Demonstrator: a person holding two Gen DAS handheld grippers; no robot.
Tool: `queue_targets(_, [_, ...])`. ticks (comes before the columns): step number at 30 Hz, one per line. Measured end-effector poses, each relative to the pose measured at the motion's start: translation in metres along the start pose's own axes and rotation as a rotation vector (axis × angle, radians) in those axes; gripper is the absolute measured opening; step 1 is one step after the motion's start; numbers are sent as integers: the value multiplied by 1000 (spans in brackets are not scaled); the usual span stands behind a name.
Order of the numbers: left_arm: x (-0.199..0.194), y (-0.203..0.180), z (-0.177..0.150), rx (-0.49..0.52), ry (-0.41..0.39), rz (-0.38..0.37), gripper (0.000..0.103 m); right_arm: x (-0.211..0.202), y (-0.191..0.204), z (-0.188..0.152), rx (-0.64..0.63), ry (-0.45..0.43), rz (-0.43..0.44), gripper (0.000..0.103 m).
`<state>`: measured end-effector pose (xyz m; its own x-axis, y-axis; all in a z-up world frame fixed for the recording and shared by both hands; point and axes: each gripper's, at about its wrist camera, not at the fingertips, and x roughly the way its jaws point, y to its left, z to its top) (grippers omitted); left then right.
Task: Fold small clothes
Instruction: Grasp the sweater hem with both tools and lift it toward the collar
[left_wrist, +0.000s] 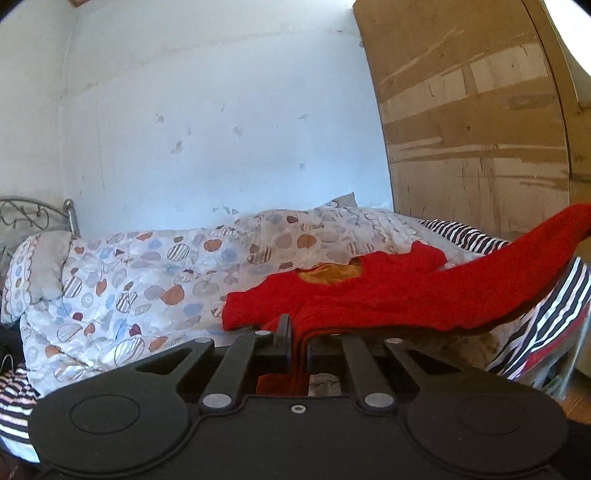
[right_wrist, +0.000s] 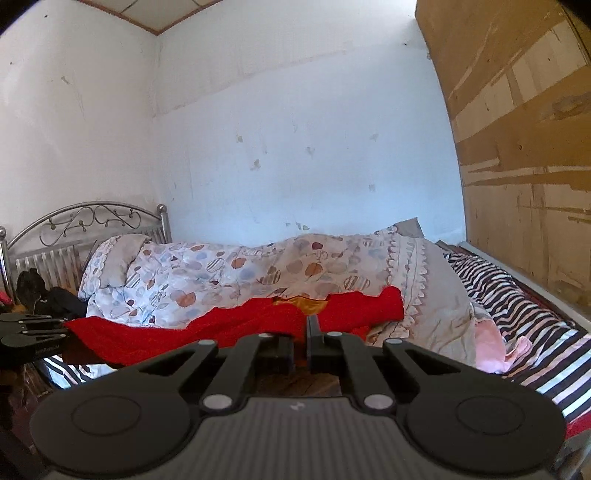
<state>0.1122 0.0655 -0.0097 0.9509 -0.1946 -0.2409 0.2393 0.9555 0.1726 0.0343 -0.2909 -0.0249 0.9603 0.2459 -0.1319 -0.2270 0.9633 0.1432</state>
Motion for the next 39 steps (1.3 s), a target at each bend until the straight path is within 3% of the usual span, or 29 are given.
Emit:
queue_targets(6, [22,10,12,-83,11,-8,6,32,-7,12,7,-11,8,7])
queue_targets(16, [125,34,33,-256,38,11,7,137,-31,30,-4,-13,-31,7])
queue_targets(22, [197,47,68,-205,33,4,7,208,-61,49,44,-24,-4,7])
queue_targets(29, [296,62,100,-111,109,-34,7,313,-102,65,79,60,17,7])
queue_targets(39, [423,88,88,-120,274,-80,8,438,-134,49,93,254,-21,7])
